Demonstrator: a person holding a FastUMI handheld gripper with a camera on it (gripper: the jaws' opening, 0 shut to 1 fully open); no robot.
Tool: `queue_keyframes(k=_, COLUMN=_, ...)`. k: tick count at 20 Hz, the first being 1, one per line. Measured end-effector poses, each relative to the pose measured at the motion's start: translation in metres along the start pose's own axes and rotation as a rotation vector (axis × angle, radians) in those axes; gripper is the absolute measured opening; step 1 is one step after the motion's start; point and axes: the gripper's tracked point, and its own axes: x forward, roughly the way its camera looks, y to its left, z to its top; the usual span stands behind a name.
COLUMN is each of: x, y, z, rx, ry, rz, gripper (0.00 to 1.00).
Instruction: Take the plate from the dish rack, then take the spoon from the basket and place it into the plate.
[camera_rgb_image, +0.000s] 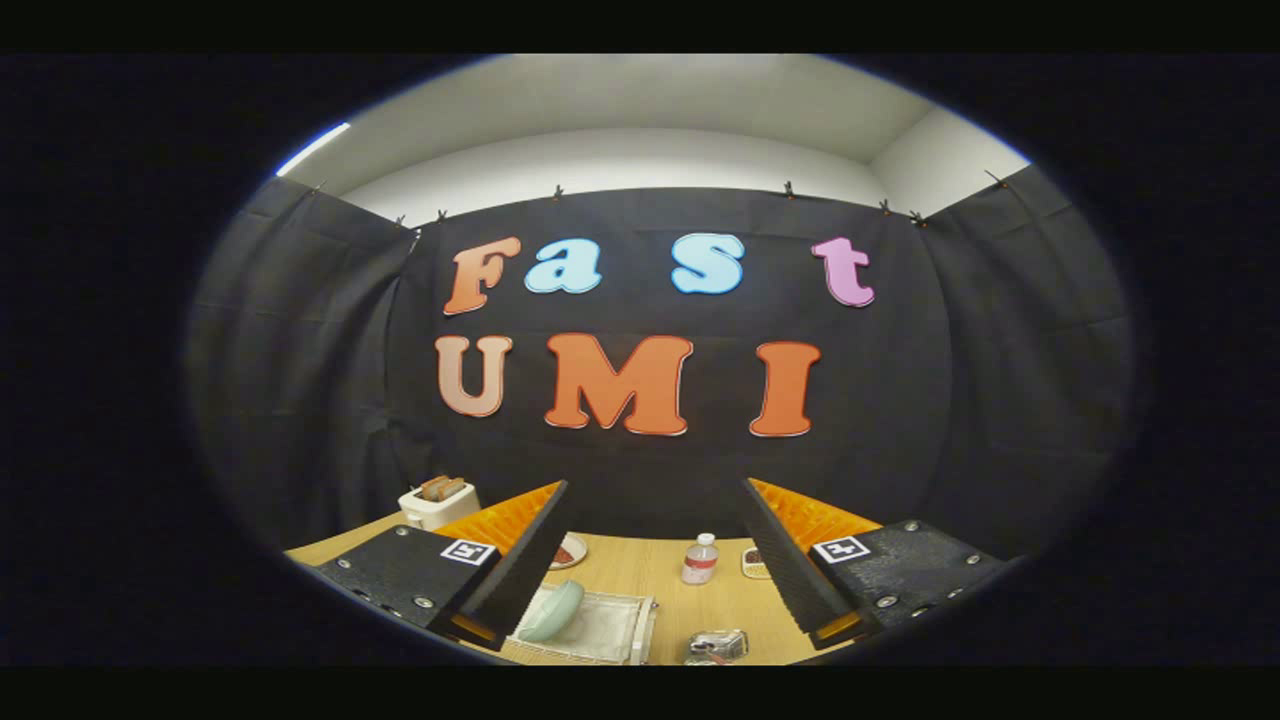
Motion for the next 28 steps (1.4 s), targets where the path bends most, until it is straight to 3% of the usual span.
queue_keyframes(k=7, x=0.027, y=0.021, z=-0.071, rx=0.092, ry=0.223, rz=0.068, gripper=1.0)
queue_keyframes(k=19, x=0.06, y=0.067, z=-0.16, rx=0.066, ry=0.542, rz=0.208, gripper=1.0)
queue_keyframes(k=28, x=0.078, y=0.084, z=-0.231, rx=0.077, ry=0.823, rz=0.242, gripper=0.97)
